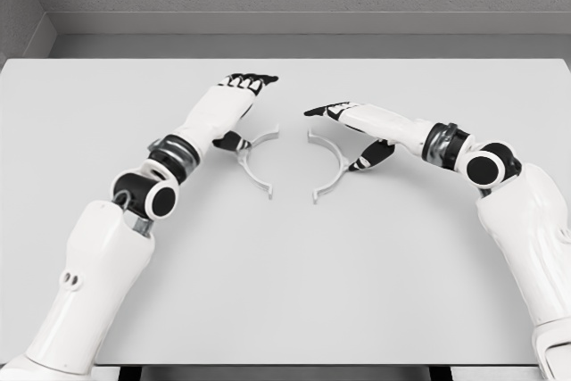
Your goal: Assemble PVC drainage pipe clamps
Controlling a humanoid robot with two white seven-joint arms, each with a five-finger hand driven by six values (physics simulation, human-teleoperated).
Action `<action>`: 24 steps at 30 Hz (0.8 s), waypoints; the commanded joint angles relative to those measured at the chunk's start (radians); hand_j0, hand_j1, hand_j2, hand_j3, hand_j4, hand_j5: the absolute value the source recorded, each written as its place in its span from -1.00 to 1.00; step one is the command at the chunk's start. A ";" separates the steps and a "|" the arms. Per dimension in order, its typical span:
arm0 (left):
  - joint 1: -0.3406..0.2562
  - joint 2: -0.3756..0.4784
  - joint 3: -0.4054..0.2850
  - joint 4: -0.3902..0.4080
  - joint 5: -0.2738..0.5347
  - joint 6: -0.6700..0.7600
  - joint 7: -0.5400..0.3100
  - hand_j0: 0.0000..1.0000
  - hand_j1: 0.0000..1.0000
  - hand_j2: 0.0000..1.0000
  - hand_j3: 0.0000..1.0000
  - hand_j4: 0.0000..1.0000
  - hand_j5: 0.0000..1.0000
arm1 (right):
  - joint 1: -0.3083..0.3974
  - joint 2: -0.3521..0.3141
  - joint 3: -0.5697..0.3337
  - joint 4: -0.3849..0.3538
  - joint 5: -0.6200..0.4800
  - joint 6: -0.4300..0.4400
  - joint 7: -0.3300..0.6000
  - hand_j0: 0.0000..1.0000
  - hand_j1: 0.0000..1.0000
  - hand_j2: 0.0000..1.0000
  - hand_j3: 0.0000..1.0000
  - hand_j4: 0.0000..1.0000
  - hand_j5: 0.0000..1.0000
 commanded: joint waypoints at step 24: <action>-0.025 -0.004 0.018 0.118 0.000 -0.003 0.001 1.00 1.00 1.00 1.00 1.00 1.00 | 0.046 -0.120 -0.001 -0.128 -0.009 0.001 0.000 1.00 1.00 1.00 1.00 1.00 1.00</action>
